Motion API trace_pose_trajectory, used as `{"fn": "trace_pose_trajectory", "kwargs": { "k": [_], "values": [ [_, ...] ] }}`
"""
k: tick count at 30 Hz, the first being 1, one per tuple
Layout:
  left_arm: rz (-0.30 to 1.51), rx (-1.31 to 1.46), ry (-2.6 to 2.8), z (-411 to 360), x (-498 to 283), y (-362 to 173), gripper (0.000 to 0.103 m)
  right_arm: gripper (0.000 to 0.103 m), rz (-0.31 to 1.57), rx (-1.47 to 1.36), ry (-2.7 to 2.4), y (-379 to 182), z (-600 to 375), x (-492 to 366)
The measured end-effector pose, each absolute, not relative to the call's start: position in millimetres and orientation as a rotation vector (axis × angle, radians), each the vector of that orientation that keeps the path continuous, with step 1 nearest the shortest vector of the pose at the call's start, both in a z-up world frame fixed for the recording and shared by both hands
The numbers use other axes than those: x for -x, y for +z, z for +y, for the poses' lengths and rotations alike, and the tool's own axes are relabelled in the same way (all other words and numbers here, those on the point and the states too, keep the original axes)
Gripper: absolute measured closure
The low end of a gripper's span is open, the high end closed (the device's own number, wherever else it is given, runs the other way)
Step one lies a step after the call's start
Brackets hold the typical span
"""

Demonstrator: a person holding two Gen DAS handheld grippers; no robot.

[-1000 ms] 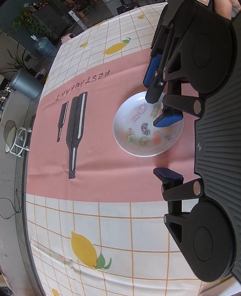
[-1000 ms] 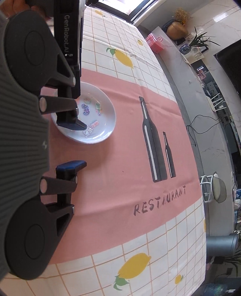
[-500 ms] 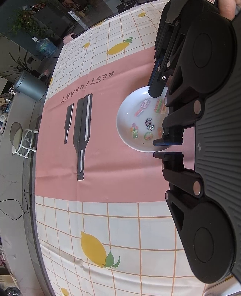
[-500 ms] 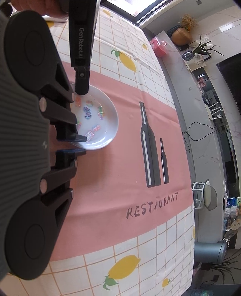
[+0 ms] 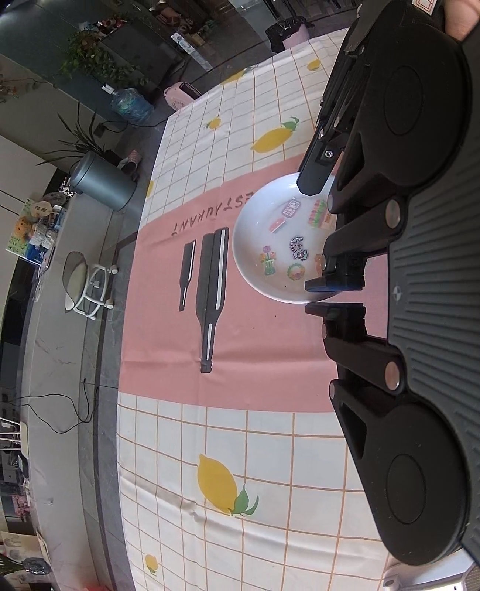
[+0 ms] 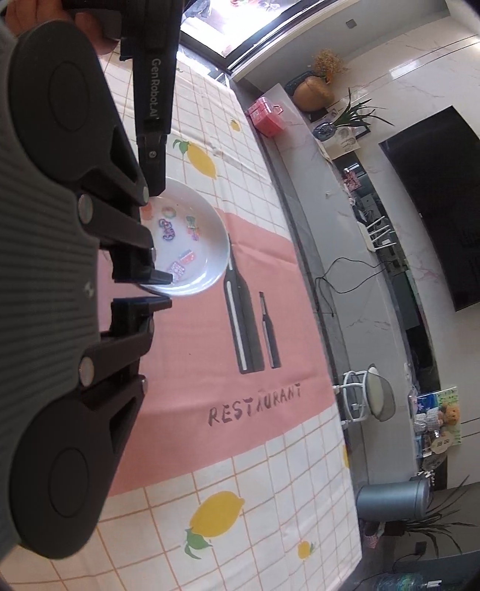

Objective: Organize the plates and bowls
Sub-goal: 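Lift the white sticker bowl with the right tool and set it on the Fruity plate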

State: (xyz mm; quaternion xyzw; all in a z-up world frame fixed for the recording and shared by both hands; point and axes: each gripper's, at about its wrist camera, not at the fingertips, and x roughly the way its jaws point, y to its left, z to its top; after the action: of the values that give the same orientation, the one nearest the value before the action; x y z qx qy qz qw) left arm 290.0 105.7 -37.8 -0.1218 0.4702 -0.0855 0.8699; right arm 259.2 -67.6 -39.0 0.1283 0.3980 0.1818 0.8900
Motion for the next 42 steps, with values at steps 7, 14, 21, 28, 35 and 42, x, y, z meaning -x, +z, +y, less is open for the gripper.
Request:
{"fn": "trace_pose_trajectory", "kwargs": {
  "k": [7, 14, 21, 28, 35, 42],
  "values": [
    [0.968, 0.238, -0.26, 78, -269, -10, 0.096, 0.099, 0.788, -0.31, 0.353, 0, -98, -234],
    [0.948, 0.107, -0.398, 25, -241, 1, 0.095, 0.101, 0.773, -0.349, 0.294, 29, -149, -193],
    [1.029, -0.046, -0.515, -25, -225, -18, 0.094, 0.102, 0.809, -0.382, 0.199, 20, -188, -149],
    [1.083, -0.204, -0.534, -53, -217, -43, 0.094, 0.101, 0.94, -0.435, 0.146, -22, -204, -127],
    [1.119, -0.269, -0.548, -49, -218, -56, 0.093, 0.099, 1.044, -0.44, 0.199, -41, -200, -131],
    [1.114, -0.333, -0.566, -57, -212, -61, 0.09, 0.097, 1.12, -0.439, 0.216, -51, -196, -132]
  ]
}}
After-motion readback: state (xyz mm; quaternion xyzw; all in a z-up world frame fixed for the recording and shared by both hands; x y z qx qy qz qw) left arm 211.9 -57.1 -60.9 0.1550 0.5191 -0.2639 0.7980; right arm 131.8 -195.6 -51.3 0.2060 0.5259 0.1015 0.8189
